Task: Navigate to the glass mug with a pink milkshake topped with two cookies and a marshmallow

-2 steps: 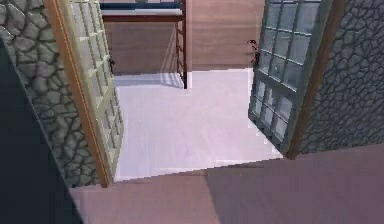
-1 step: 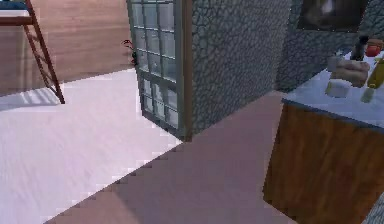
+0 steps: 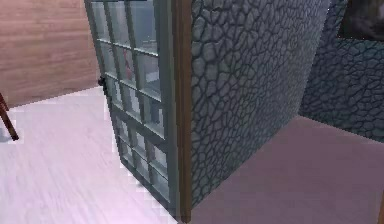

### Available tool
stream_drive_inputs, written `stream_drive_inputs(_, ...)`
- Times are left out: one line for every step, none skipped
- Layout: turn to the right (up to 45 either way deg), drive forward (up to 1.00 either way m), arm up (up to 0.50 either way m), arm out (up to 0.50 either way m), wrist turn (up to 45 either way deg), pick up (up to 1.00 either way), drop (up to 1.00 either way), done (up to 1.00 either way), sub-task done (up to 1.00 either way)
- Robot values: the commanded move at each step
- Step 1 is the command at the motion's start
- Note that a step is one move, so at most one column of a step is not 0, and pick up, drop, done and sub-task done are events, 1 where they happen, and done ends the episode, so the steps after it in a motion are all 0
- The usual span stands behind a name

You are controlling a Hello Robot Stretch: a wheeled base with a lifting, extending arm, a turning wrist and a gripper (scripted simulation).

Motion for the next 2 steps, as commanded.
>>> stream_drive_inputs(6.0,0.00,0.00,0.00,0.0,0.00,0.00,0.00,0.00)
stream_drive_inputs(0.0,0.50,0.00,0.00,0.0,0.00,0.00,0.00,0.00)
